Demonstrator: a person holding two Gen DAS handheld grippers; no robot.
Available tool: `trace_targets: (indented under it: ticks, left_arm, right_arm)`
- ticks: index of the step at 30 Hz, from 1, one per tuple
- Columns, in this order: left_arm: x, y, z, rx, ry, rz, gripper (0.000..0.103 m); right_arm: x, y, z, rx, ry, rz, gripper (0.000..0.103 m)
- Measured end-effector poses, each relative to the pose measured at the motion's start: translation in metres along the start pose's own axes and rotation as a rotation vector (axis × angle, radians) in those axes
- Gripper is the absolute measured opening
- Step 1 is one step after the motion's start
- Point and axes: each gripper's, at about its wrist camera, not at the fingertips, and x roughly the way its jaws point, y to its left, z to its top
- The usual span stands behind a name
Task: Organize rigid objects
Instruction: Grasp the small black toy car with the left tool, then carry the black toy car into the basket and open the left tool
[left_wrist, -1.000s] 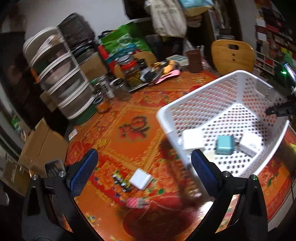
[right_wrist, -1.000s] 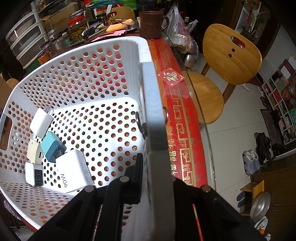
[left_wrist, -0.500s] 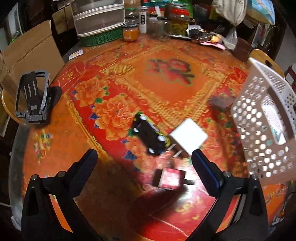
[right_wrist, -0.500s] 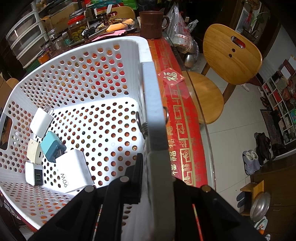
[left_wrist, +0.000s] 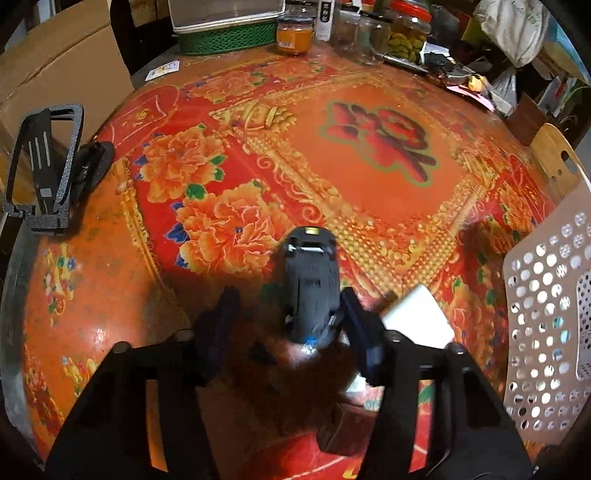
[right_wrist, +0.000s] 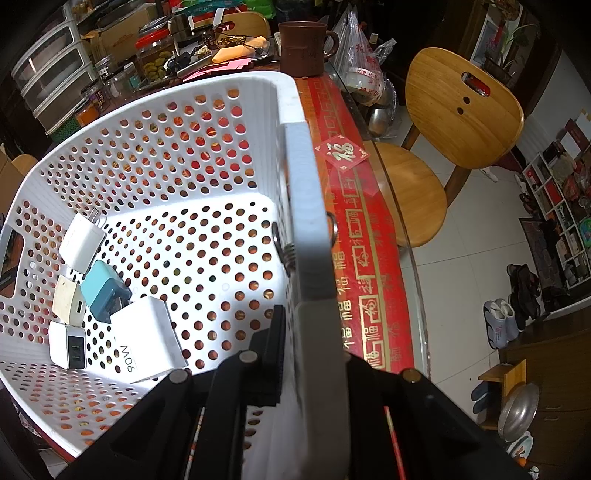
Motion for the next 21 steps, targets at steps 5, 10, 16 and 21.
trace_targets:
  ticks: [5,10,16,21]
  left_arm:
    - [0.005,-0.01,0.008,0.032,0.003,0.007,0.044]
    - [-0.004,-0.026,0.006,0.11,-0.027,0.056,0.027]
    - [-0.046,-0.037,0.005,0.173,-0.143,0.151,0.027]
    - [-0.083,-0.042,0.011,0.206,-0.2,0.207,0.027]
  right_arm:
    - [0.0,0.0,0.0,-0.001,0.001,-0.001,0.008]
    - [0.0,0.001,-0.001,-0.003,0.001,0.001,0.008]
    - [0.0,0.001,-0.001,-0.005,0.001,0.004,0.008]
    - [0.0,0.001,-0.001,-0.005,0.0,0.004,0.008]
